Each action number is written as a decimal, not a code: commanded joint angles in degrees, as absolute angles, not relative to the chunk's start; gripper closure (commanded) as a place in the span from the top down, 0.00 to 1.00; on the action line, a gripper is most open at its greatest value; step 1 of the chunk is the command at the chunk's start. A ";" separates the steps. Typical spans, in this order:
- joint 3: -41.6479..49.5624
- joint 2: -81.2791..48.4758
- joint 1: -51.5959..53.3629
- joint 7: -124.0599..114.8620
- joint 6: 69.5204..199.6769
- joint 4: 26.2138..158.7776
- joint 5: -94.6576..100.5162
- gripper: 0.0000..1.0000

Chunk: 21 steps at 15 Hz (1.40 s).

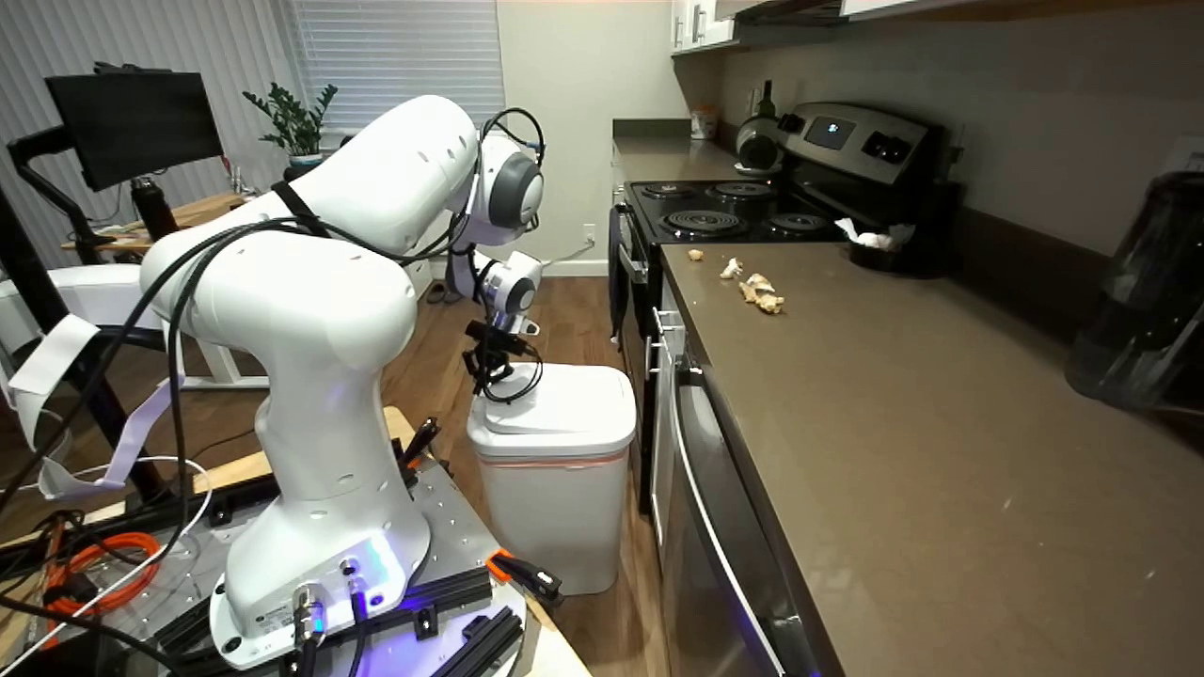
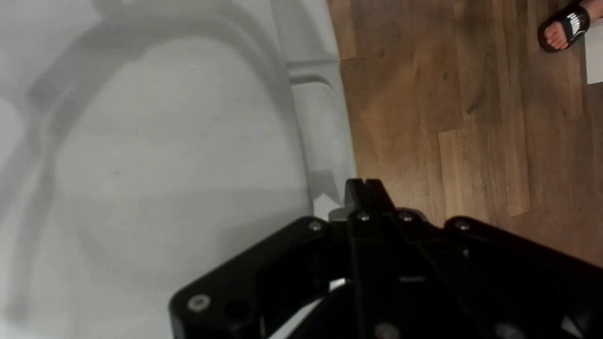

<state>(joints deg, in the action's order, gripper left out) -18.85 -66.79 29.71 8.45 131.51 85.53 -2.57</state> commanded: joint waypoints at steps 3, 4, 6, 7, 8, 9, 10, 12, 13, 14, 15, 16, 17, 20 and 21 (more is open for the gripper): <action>-22.65 -60.56 25.95 8.09 126.28 90.18 -3.60 0.05; -22.95 -59.59 25.70 7.87 125.58 90.59 -3.79 0.05; -22.70 -56.87 25.79 6.57 124.75 92.25 -3.84 0.05; -22.54 -55.64 25.97 5.95 124.38 92.78 -3.83 0.06; -22.38 -54.08 26.11 5.33 124.60 93.91 -3.73 0.06; -22.25 -52.53 26.19 4.84 124.94 95.19 -3.62 0.06; -22.03 -50.90 26.45 3.93 125.16 96.26 -3.48 0.05; -21.70 -47.68 26.78 2.57 125.66 98.75 -3.18 0.06; -21.59 -46.13 26.87 2.00 125.80 99.91 -3.10 0.06; -21.44 -44.52 27.02 1.23 125.79 101.05 -3.00 0.05; -21.36 -43.07 27.10 0.63 125.68 102.02 -2.97 0.05; -21.29 -41.60 27.16 0.15 125.78 103.17 -2.90 0.06; -21.20 -40.38 27.30 -0.34 125.73 103.94 -2.81 0.07; -20.85 -36.96 27.78 -1.75 125.88 106.40 -2.54 0.07; -20.68 -36.21 28.08 -2.14 125.84 106.84 -2.44 0.07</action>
<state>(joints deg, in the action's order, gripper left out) -21.52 -40.77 27.18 0.33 125.40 102.76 -2.92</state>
